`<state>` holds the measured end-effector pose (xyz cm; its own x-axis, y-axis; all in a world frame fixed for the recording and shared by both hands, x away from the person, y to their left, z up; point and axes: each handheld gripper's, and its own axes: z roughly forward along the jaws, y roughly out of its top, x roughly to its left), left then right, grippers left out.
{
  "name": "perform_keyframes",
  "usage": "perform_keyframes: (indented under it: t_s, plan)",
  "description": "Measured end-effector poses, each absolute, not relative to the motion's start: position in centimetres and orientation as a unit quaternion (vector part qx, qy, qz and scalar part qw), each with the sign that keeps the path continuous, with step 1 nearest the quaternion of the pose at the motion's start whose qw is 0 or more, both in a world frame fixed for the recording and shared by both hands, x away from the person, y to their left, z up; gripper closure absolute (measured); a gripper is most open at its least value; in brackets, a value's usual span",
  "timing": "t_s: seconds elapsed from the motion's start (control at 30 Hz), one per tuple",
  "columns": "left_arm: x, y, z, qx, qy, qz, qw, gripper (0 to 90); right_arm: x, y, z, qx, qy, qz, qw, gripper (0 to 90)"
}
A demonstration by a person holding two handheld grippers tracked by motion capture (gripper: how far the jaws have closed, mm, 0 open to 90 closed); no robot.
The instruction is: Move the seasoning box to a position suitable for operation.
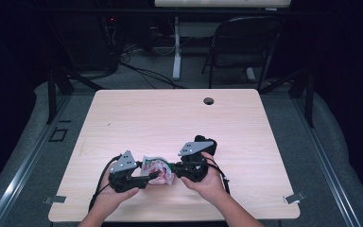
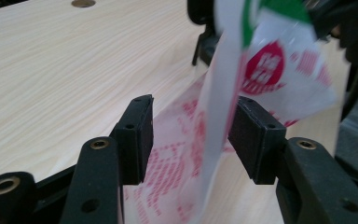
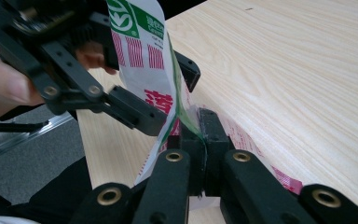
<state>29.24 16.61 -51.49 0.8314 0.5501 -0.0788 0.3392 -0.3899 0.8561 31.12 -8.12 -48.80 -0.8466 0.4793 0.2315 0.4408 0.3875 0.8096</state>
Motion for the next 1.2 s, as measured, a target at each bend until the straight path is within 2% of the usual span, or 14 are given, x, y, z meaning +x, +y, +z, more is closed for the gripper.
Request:
perform_keyframes:
  t_s: [0.1,0.23,0.67,1.2]
  plan:
    - [29.4,16.9,-52.4,0.828,0.267,0.129,0.475,47.6,31.3,-8.1,-48.8,0.276,0.831,0.482,0.018,90.0]
    - [29.7,17.4,-53.6,0.825,0.282,0.118,0.475,44.1,31.5,-8.2,-48.8,0.279,0.830,0.483,0.011,90.0]
    - [30.3,18.0,-55.6,0.819,0.288,0.097,0.486,42.3,31.7,-8.2,-48.8,0.283,0.827,0.486,0.006,90.0]
    - [30.6,17.4,-57.6,0.835,0.295,0.086,0.457,32.9,31.9,-8.2,-48.8,0.284,0.825,0.488,0.000,90.0]
